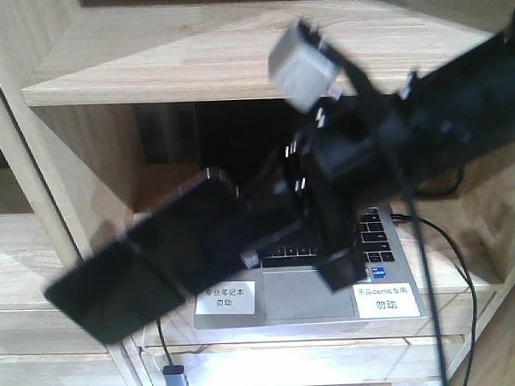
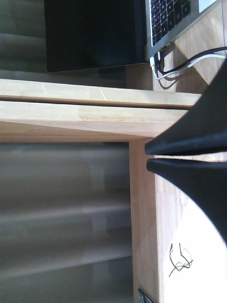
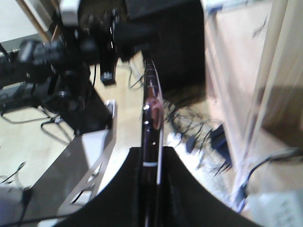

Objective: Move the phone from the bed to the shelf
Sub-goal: 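Raise the right gripper and lower the phone onto the upper shelf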

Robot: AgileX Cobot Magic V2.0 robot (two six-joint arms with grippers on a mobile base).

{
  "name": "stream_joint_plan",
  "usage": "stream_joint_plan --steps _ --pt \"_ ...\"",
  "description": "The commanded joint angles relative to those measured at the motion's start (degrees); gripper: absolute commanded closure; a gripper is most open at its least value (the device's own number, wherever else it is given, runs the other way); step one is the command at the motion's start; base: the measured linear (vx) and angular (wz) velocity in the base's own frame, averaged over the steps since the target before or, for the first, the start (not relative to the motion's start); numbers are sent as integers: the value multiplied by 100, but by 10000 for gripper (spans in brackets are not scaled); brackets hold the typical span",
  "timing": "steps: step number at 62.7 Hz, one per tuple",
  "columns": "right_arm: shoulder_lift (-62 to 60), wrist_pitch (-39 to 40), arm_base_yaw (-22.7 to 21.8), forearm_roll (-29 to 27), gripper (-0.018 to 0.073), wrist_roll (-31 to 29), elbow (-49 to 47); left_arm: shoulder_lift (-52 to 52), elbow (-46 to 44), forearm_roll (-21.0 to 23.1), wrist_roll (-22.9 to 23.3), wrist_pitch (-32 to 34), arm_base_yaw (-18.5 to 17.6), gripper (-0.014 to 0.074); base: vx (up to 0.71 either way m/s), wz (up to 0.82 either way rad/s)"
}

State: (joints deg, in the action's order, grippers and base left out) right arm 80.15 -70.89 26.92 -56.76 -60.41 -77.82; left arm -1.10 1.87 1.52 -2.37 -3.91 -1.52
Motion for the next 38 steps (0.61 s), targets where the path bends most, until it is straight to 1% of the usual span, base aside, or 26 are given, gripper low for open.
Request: stream_joint_plan --steps 1,7,16,30,38 --pt "-288 -94 -9 -556 561 51 -539 -34 -138 60 50 429 11 595 0 0" --pt "-319 118 -9 -542 561 247 -927 -34 -138 60 50 429 11 595 0 0" --pt "-332 661 -170 -509 561 539 -1495 -34 -138 60 50 429 11 595 0 0" --pt "-326 1683 -548 -499 561 598 -2017 -34 -138 60 50 429 11 595 0 0" --pt "-313 2270 -662 -493 561 592 -2112 -34 -138 60 50 429 11 595 0 0"
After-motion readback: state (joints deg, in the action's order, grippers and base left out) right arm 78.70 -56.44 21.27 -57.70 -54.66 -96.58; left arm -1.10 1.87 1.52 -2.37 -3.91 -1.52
